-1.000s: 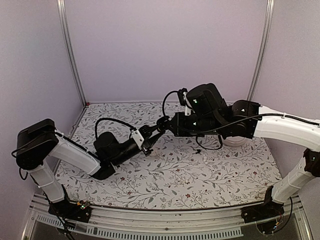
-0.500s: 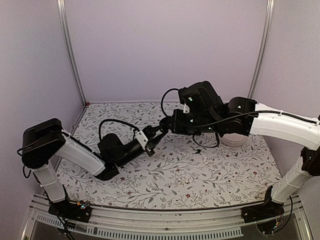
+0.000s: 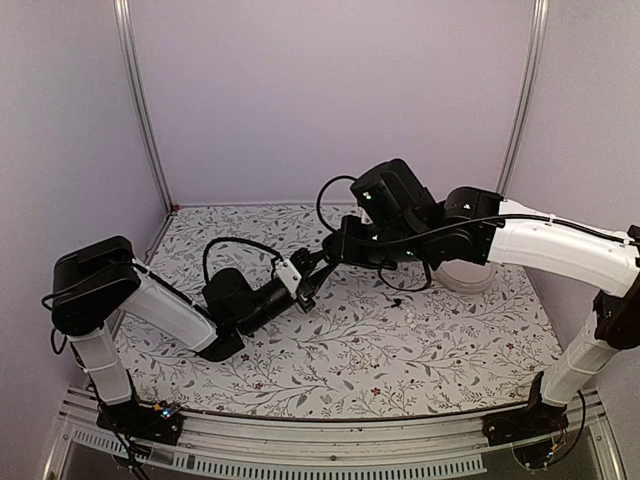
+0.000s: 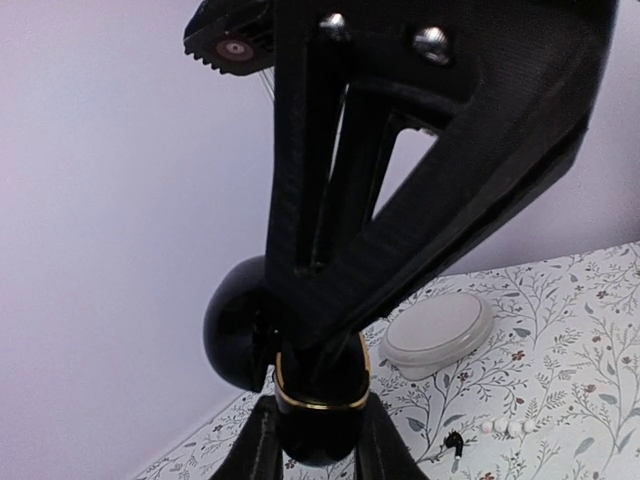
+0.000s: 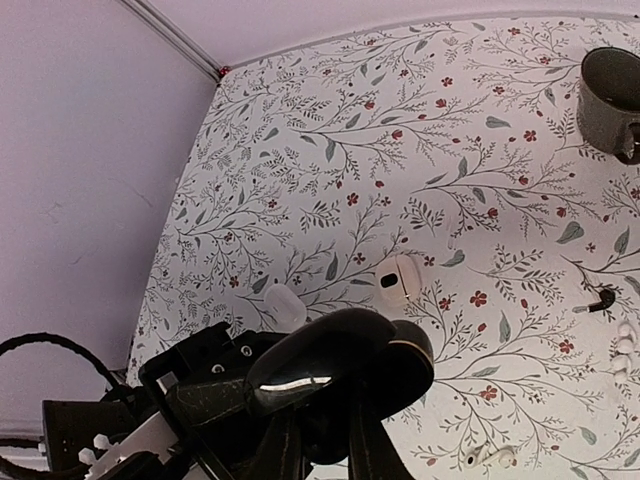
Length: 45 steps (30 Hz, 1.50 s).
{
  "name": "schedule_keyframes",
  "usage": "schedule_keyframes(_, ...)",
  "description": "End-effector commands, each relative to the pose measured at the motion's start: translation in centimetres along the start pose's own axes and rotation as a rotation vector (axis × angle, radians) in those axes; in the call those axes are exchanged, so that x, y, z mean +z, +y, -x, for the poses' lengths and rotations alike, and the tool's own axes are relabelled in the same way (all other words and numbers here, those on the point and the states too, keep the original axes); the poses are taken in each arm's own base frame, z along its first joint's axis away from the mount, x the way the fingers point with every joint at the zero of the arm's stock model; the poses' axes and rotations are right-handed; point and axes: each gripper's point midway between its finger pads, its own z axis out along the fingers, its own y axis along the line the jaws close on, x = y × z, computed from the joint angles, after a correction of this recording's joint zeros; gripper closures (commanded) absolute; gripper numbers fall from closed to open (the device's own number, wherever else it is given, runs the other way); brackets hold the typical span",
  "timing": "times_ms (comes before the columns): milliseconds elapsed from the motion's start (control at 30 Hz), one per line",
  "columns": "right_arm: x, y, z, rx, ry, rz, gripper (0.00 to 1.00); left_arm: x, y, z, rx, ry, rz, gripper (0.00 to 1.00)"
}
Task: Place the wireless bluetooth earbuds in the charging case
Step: Adjust the right earbud in the right side groove of the charging case.
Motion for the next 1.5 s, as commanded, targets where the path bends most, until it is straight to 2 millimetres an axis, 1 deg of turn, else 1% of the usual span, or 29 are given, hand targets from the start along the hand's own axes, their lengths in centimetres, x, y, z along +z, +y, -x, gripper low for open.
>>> schedule_keyframes(0,1.1,-0.8,-0.4,0.005,0.024,-0.084,0.9,0.8,-0.1,1.1,-0.056,-0.037,0.042,1.0)
schedule_keyframes(300,2.6,-2.5,-1.5,0.024,0.105,-0.172,0.89,1.8,-1.0,0.1,-0.157,-0.02,0.095,1.0)
schedule_keyframes(433,3.3,-3.2,-2.4,0.021,0.148,-0.226,0.89,2.2,-1.4,-0.3,-0.205,-0.016,0.12,1.0)
schedule_keyframes(500,3.6,-3.6,-2.9,0.029,0.171,-0.245,0.89,2.4,-1.1,-0.1,-0.238,-0.026,0.144,1.0)
schedule_keyframes(533,3.7,-3.9,-3.1,0.031,0.18,-0.254,0.89,2.3,-1.6,-1.5,-0.249,0.0,0.145,1.0)
schedule_keyframes(667,4.2,-4.5,-3.9,0.045,0.21,-0.281,0.87,2.3,-1.5,-2.1,-0.304,0.0,0.169,1.0)
schedule_keyframes(833,5.1,-4.4,-4.6,0.047,0.237,-0.283,0.86,2.3,-1.4,-2.6,-0.36,0.004,0.189,1.0)
schedule_keyframes(1000,5.7,-4.7,-5.2,0.051,0.257,-0.294,0.86,2.1,-1.1,-2.6,-0.39,-0.004,0.207,1.0)
schedule_keyframes(1233,5.9,-4.4,-5.3,0.058,0.264,-0.283,0.82,2.1,-1.0,-2.8,-0.409,-0.006,0.212,1.0)
schedule_keyframes(1367,5.9,-4.2,-5.2,0.061,0.263,-0.279,0.82,2.1,-1.0,-2.7,-0.419,-0.009,0.214,1.0)
schedule_keyframes(1400,5.8,-4.2,-5.2,0.062,0.263,-0.279,0.79,2.1,-1.0,-2.7,-0.422,-0.01,0.215,1.0)
schedule_keyframes(1467,5.8,-4.2,-5.1,0.063,0.261,-0.277,0.77,2.1,-0.9,-2.8,-0.425,-0.009,0.218,1.0)
